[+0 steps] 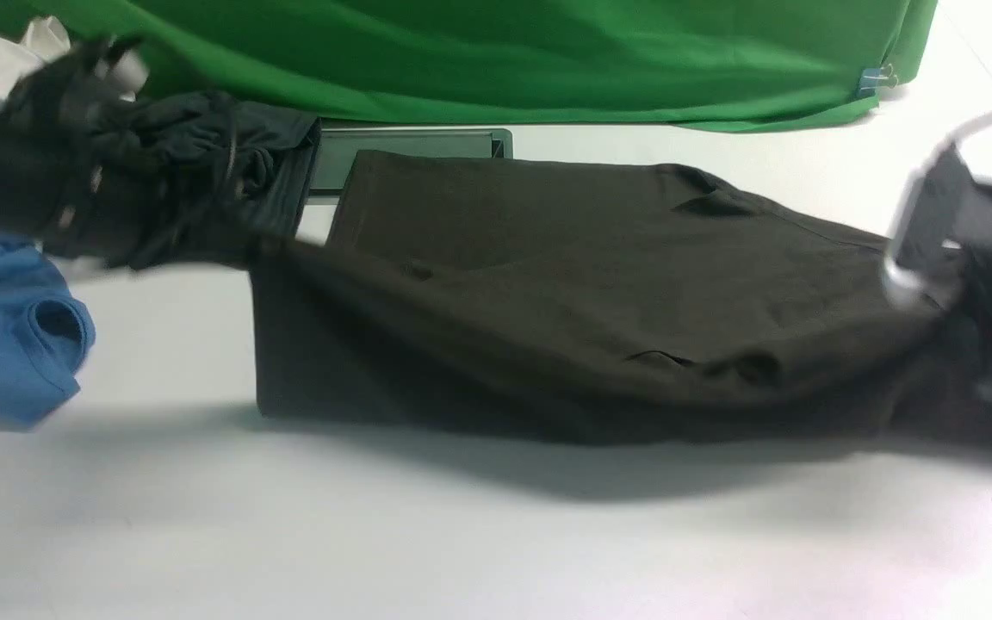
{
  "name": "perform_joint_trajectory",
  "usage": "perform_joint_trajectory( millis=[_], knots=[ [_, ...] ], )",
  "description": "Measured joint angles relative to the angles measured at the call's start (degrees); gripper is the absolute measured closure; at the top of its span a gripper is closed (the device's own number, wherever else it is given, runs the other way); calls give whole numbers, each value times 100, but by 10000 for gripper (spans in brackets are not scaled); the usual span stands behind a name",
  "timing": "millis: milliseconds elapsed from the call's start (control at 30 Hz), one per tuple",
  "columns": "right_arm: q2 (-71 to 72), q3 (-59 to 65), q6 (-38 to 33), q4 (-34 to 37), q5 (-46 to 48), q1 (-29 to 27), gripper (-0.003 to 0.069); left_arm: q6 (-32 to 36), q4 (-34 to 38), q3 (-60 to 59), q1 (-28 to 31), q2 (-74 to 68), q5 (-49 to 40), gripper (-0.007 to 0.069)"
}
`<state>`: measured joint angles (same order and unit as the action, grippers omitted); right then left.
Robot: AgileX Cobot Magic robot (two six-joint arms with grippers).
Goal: Fold a long-sleeved shirt on a white desktop.
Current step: 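Fold the black garment in half by bringing its near edge over to the far edge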
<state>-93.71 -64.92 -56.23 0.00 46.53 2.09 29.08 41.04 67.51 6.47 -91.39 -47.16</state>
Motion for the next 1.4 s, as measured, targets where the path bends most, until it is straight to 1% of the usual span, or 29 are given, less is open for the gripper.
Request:
perform_joint_trajectory(
  millis=[33,67,100,133,167,200,300,333,367,467,500,533,600,667,700,767,800,833,867,900,933,1000,1067,1133,1200,1267,1300,1333,1400],
  knots=[
    [-350,-538,0,0,111,-5,619,31,0,573,-13,-454,-28,600],
    [-393,-605,0,0,128,-5,619,30,0,725,-13,-571,-41,600],
    [-791,-1224,6,0,304,-12,619,30,0,1380,-38,-1043,-103,600],
    [-837,-1292,12,0,319,-18,619,38,11,1551,-55,-1166,-113,600],
    [-1195,-1827,12,0,499,-18,619,33,11,2267,-107,-1653,-202,600],
    [-1372,-2085,12,32,590,-18,619,2,11,2541,-132,-1833,-236,600],
    [-2005,-3031,146,84,778,-30,619,-235,-138,4000,-277,-2797,-450,600],
    [-2045,-3031,168,84,778,-30,619,-251,-163,4083,-288,-2856,-467,600],
    [-2341,-3393,392,92,703,-44,619,-446,-381,4626,-348,-3300,-539,600],
    [-2720,-3774,870,96,414,-58,614,-915,-755,5459,-404,-3990,-598,596],
    [-2883,-3848,1181,96,217,-64,601,-1267,-1023,5746,-404,-4308,-658,589],
    [-2898,-3853,1221,106,194,-64,596,-1317,-1061,5813,-404,-4387,-671,587],
    [-3008,-3882,1613,109,47,-64,548,-1733,-1399,6023,-404,-4653,-800,562],
    [-3060,-3882,2105,115,-48,-64,427,-1981,-1673,6153,-404,-4851,-965,498],
    [-3060,-3882,2174,115,-55,-64,402,-1981,-1687,6158,-404,-4858,-965,492],
    [-3054,-3913,2578,115,-62,-64,223,-2039,-1747,6242,-404,-4864,-1000,389],
    [-3054,-3928,2648,115,-56,-64,184,-2040,-1747,6281,-404,-4850,-1005,351],
    [-3032,-3941,2722,121,-42,-64,116,-2040,-1761,6344,-404,-4811,-1063,300],
    [-3033,-3941,2733,121,-41,-64,106,-2021,-1766,6356,-404,-4805,-1091,279],
    [-2996,-3941,2761,121,-15,-64,68,-1948,-1775,6421,-404,-4773,-1181,226],
    [-2933,-3948,2761,127,30,-64,35,-1796,-1775,6513,-398,-4708,-1341,153],
    [-2791,-3948,2682,140,45,-19,31,-1578,-1674,6614,-369,-4575,-1617,69],
    [-2643,-3960,2492,244,52,55,48,-1410,-1544,6649,-330,-4415,-1909,-1],
    [-2455,-3994,1927,608,82,255,94,-1297,-1453,6649,-283,-4213,-2172,-41],
    [-2400,-3996,1652,775,82,350,113,-1279,-1444,6649,-267,-4121,-2215,-48],
    [-2378,-4008,976,1428,97,799,145,-1267,-1444,6654,-237,-3893,-2245,-53],
    [-2383,-4008,933,1462,97,831,146,-1267,-1444,6654,-237,-3893,-2245,-53],
    [-2450,-4008,625,1672,96,1088,151,-1267,-1444,6654,-237,-3798,-2251,-52],
    [-2582,-4008,332,1748,96,1393,154,-1267,-1431,6654,-237,-3728,-2256,-46]
  ],
)
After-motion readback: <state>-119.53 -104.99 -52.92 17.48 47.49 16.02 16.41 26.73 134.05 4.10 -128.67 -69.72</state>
